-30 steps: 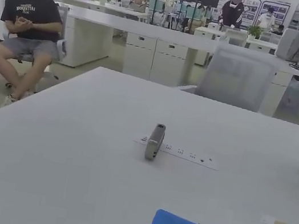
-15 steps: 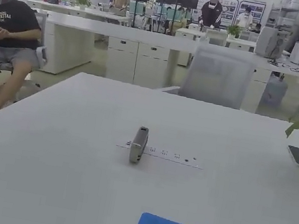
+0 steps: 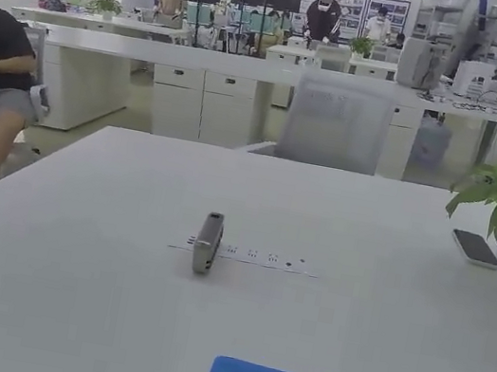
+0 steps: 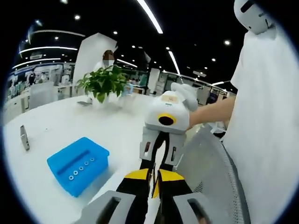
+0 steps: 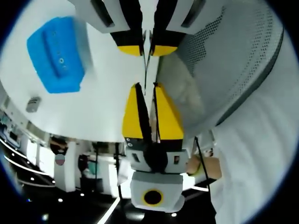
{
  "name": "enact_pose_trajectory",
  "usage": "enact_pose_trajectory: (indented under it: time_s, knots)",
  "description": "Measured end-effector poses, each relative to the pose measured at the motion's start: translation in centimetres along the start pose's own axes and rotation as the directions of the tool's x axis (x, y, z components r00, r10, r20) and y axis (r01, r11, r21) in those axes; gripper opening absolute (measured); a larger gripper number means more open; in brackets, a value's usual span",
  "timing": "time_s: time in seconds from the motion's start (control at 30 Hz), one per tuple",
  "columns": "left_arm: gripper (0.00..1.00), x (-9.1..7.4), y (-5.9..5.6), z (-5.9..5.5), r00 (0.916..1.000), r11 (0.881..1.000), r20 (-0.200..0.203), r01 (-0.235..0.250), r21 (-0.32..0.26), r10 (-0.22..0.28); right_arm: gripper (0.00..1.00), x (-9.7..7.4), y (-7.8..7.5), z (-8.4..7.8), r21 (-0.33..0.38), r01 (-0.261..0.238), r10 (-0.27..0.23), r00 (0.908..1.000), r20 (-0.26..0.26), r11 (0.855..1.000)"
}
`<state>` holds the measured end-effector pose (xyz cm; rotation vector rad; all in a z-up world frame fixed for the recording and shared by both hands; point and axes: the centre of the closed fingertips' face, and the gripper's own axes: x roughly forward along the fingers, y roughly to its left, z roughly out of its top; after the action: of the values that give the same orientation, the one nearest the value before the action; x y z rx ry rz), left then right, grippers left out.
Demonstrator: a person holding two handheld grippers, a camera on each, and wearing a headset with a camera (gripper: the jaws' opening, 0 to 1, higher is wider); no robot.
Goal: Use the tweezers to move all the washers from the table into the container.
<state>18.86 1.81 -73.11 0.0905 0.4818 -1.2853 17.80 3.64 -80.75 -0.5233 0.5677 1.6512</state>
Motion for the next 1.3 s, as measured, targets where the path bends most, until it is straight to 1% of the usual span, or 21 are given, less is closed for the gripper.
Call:
enact_pose_trajectory:
  time_s: [0.03,0.1,0.13,0.2,0.3,0.37,0.5,0.7,0.73,0.8,0.87,0.9,0.93,0.97,1.03,1.07,1.1,1.2,1.23,1.27,1.3]
  knots:
    - [0.00,0.2,0.1,-0.1,0.9999,1.000,-0.011,-0.003,0.024,0.003,0.04,0.0,0.0,-0.1,-0.012,0.001,-0.001,0.9999,-0.010,1.000]
    - [0.00,0.5,-0.2,-0.3,0.9992,0.999,-0.036,0.017,0.036,-0.015,0.04,0.2,0.0,-0.3,-0.032,0.001,-0.002,0.9995,-0.031,0.999]
    - [0.00,0.5,-0.1,-0.3,0.9990,0.999,-0.042,0.014,0.048,-0.012,0.04,0.2,-0.1,-0.5,-0.040,0.005,-0.006,0.9992,-0.039,0.999]
    - [0.00,0.6,-0.1,-0.6,0.9972,0.998,-0.070,0.030,0.063,-0.026,0.04,0.2,-0.2,-0.7,-0.047,0.009,-0.011,0.9987,-0.050,0.999]
    - [0.00,0.6,0.2,-1.0,0.9941,0.996,-0.107,0.031,0.087,-0.022,0.04,0.3,-0.5,-1.1,-0.044,0.026,-0.029,0.9976,-0.063,0.999]
    - [0.00,0.5,0.6,-1.6,0.9886,0.993,-0.150,0.026,0.113,-0.009,0.04,0.4,-0.8,-1.6,-0.048,0.046,-0.049,0.9959,-0.075,0.998]
    - [0.00,0.4,1.5,-3.3,0.9716,0.989,-0.236,0.027,0.144,0.008,0.05,0.8,-1.6,-2.7,-0.037,0.083,-0.086,0.9918,-0.095,0.996]
    - [0.00,0.3,2.5,-5.4,0.9468,0.988,-0.322,0.042,0.148,0.008,0.06,1.8,-2.1,-3.5,0.015,0.122,-0.121,0.9891,-0.085,0.992]
    - [0.00,0.1,2.7,-5.6,0.9452,0.989,-0.326,0.039,0.146,0.010,0.07,1.9,-2.3,-3.3,0.041,0.134,-0.131,0.9897,-0.057,0.990]
    - [0.00,-0.1,3.0,-6.0,0.9397,0.990,-0.342,0.042,0.136,0.007,0.10,1.8,-2.4,-3.2,0.090,0.149,-0.146,0.9884,-0.042,0.985]
    - [0.00,-0.5,3.1,-6.9,0.9261,0.990,-0.377,0.049,0.132,0.005,0.18,1.2,-2.7,-2.9,0.134,0.181,-0.181,0.9835,-0.015,0.974]
    - [0.00,-0.5,3.2,-7.1,0.9231,0.990,-0.385,0.051,0.134,0.004,0.23,0.9,-2.7,-2.8,0.149,0.188,-0.191,0.9816,0.005,0.971]
    - [0.00,-0.7,3.2,-7.7,0.9118,0.989,-0.411,0.056,0.136,0.005,0.25,0.5,-2.7,-2.6,0.156,0.197,-0.203,0.9787,0.026,0.968]
    - [0.00,-0.8,3.3,-8.1,0.9047,0.989,-0.426,0.056,0.140,0.009,0.25,-0.2,-2.6,-2.6,0.180,0.208,-0.219,0.9747,0.044,0.961]
    - [0.00,-0.8,3.5,-8.9,0.8946,0.991,-0.447,0.052,0.123,0.008,0.27,-1.3,-2.6,-2.8,0.213,0.230,-0.247,0.9675,0.054,0.950]
    - [0.00,-0.9,3.8,-9.5,0.8847,0.992,-0.466,0.046,0.120,0.016,0.30,-1.8,-2.6,-3.0,0.226,0.242,-0.262,0.9634,0.059,0.944]
    - [0.00,-1.0,3.9,-10.0,0.8722,0.992,-0.489,0.043,0.119,0.021,0.33,-2.6,-2.6,-3.4,0.246,0.260,-0.281,0.9582,0.054,0.934]
    - [0.00,-0.9,4.2,-11.8,0.8263,0.989,-0.562,0.051,0.139,0.036,0.42,-4.4,-2.5,-4.3,0.308,0.297,-0.327,0.9436,0.050,0.904]
    - [0.00,-0.9,4.3,-12.0,0.8176,0.988,-0.574,0.052,0.144,0.040,0.44,-5.2,-2.6,-4.5,0.331,0.309,-0.345,0.9368,0.055,0.892]
    - [0.00,-0.8,4.4,-12.5,0.7990,0.986,-0.599,0.055,0.156,0.050,0.45,-5.7,-2.5,-4.7,0.338,0.320,-0.359,0.9314,0.058,0.885]
    - [0.00,-0.8,4.4,-12.8,0.7861,0.984,-0.616,0.062,0.165,0.054,0.46,-6.2,-2.5,-4.7,0.342,0.330,-0.370,0.9270,0.059,0.880]
